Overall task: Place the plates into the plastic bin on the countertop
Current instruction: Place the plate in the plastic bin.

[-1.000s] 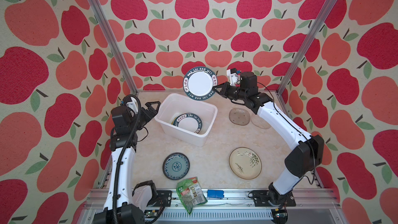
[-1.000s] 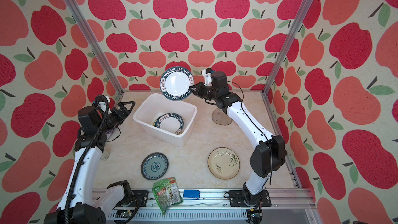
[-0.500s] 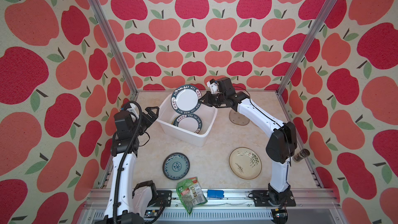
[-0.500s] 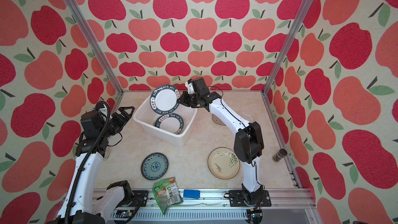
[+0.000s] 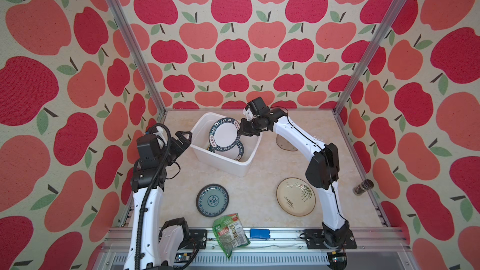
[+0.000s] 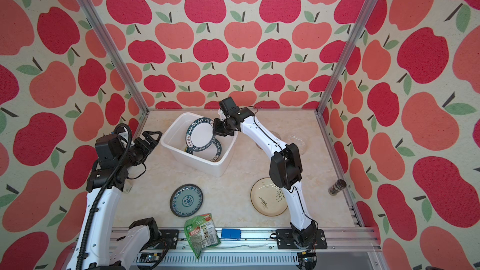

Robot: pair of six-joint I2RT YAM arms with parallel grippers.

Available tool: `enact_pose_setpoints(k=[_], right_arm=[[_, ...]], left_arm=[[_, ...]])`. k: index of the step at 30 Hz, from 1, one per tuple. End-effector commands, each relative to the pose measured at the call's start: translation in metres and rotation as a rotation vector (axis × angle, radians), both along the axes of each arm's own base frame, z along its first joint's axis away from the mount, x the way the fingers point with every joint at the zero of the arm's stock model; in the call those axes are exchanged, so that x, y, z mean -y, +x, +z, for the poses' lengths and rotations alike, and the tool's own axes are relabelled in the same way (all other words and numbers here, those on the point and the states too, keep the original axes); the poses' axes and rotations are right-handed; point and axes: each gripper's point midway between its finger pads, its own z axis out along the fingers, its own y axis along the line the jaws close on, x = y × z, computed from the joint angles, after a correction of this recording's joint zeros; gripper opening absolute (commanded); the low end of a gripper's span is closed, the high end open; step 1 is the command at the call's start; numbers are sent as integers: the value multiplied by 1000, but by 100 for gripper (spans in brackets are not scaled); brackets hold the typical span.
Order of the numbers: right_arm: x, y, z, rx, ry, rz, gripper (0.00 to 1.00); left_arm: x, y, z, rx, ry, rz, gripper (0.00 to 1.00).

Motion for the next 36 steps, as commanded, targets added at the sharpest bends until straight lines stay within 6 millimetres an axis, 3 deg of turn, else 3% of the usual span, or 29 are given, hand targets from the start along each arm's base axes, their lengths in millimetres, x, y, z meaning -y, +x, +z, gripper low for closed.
enact_pose_setpoints(k=[1,6,14,16,18,21,29,36], right_arm=[[6,2,-3,12,-73,-1,0],[19,3,-21,-39,-190,-38,0],[31,2,-29,-96,-249,-57,0],[35,2,-30,-101,-267,-65,0],[38,4,-29,-97,-276,-73,11],[39,6,-31,-106,-270,-82,14],[44,9,-34,-123,-276,-99,15],[50,20,-19,-104,-242,-118,15]], left_arm=[[2,0,8,10,17,-14,99],[-1,2,3,-3,41,-11,99],[-3,3,2,-6,53,-8,99],[-4,3,2,-6,60,-2,99],[-5,4,2,-6,63,-1,99],[-4,6,2,-8,60,-9,99],[-6,7,-2,-19,69,-5,99],[-6,10,2,-12,65,-9,99]])
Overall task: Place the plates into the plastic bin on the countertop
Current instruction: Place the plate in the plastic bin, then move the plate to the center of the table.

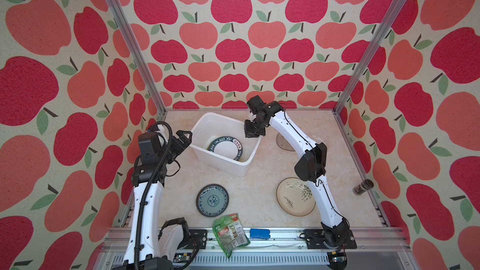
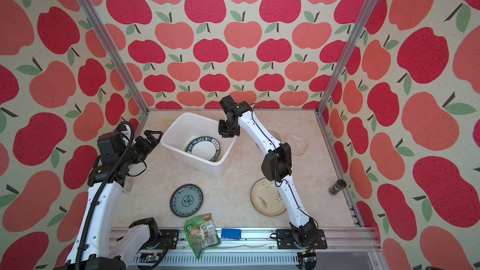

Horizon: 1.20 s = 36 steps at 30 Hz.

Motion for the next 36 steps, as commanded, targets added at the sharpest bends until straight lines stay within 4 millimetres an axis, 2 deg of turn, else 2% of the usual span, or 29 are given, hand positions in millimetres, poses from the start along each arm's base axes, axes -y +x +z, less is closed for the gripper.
enact_pose_setpoints(k=[1,4,6,8,10,13,16,19,21,23,25,26,29,30,32,36], right_arm=[[10,11,11,3,20,-41,15],[13,23,48,81,103,-44,17],[19,32,82,172,156,-37,24],[31,38,112,256,184,-34,34],[51,39,131,291,189,-49,37],[81,28,137,276,170,-59,38],[109,12,138,308,151,-60,39],[146,-2,141,351,217,-134,45],[176,-16,133,351,238,-204,49],[203,-35,117,339,226,-252,50],[224,-60,92,322,198,-283,50],[232,-71,73,293,183,-298,51],[252,-114,27,207,193,-351,51],[258,-129,12,182,187,-369,54],[269,-155,-6,173,168,-389,61],[288,-199,-35,104,117,-434,63]], left_arm=[[-1,3,10,9,19,-7,99],[-1,7,15,7,13,-11,99],[0,10,19,14,10,-18,99],[1,13,24,26,7,-20,99],[2,16,27,31,-13,-19,99],[10,19,19,-27,-67,-44,99],[21,14,10,-74,-16,-68,99],[31,4,20,-27,80,-79,99],[40,-2,28,21,122,-111,99],[54,-6,35,74,128,-172,99],[75,-10,37,133,125,-257,99],[83,-11,38,156,125,-284,99],[105,-12,21,169,125,-345,99],[111,-12,15,172,128,-360,99],[120,-12,3,172,130,-378,99],[134,-11,-19,172,111,-392,99]])
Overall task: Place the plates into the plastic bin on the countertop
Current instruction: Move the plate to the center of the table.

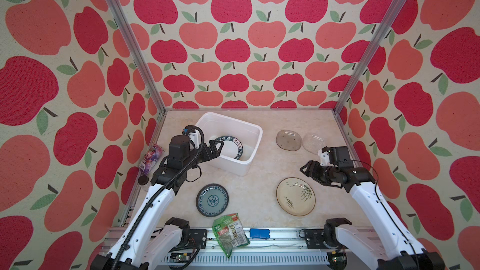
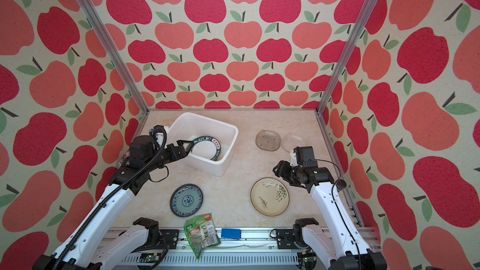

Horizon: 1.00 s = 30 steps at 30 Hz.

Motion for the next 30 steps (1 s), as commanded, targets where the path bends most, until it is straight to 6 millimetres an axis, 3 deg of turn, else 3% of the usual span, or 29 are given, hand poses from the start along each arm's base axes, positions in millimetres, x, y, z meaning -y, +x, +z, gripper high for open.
enact_pose_setpoints(k=[1,4,8,16,24,30], right_arm=[[10,-27,-12,-48,-3,-35,63],[8,-40,-17,-77,34,-45,62],[20,-46,-30,-148,-3,-119,58],[57,-59,-56,-229,-165,-276,56],[48,-69,-90,-315,-103,-307,55],[30,-61,-107,-315,7,-300,53]], left_arm=[[7,10,4,80,-21,7,99],[17,10,-6,62,-29,-18,99],[24,7,-14,47,-8,-34,99],[14,0,-14,53,48,-17,99],[8,5,-19,48,18,-19,99],[0,3,-22,48,0,-4,99]])
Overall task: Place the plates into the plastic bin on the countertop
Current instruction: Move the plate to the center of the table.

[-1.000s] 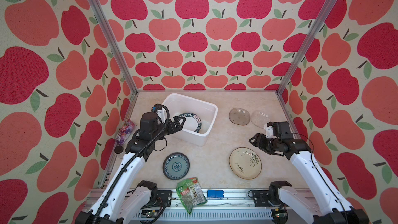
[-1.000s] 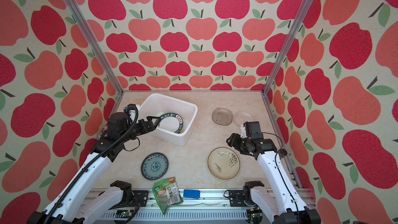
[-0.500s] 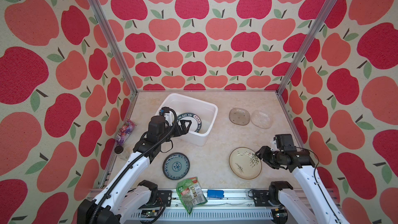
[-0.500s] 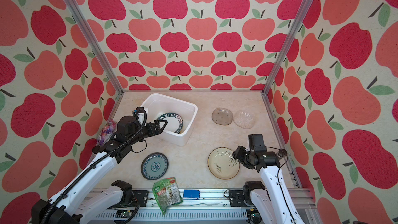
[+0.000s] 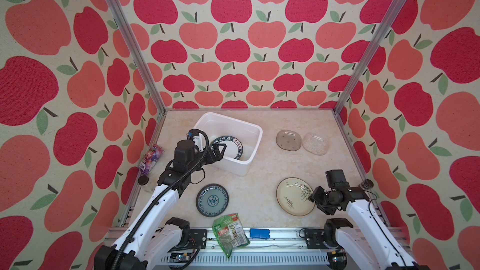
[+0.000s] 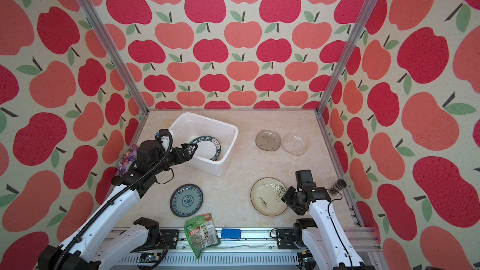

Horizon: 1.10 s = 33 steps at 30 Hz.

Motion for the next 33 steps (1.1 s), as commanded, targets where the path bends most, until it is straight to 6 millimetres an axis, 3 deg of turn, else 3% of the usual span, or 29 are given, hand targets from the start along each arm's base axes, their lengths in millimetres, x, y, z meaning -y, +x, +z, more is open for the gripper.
enact_pose_setpoints(k=[1,9,17,24,28,33], right_arm=[[-14,16,-1,56,98,-32,52],[-31,27,-17,80,207,-51,47],[-40,36,-32,73,261,-51,28],[-46,43,-37,87,297,-46,25],[-49,43,-41,80,308,-41,9],[-51,46,-41,86,313,-36,0]], left_arm=[[-2,-6,-5,4,-7,-14,99],[-11,-8,-6,9,-21,16,99],[-13,-4,-12,-6,-26,21,99],[-16,-2,-16,-17,-50,32,99],[-19,-3,-16,-19,-54,38,99],[-23,-2,-20,-27,-55,50,99]])
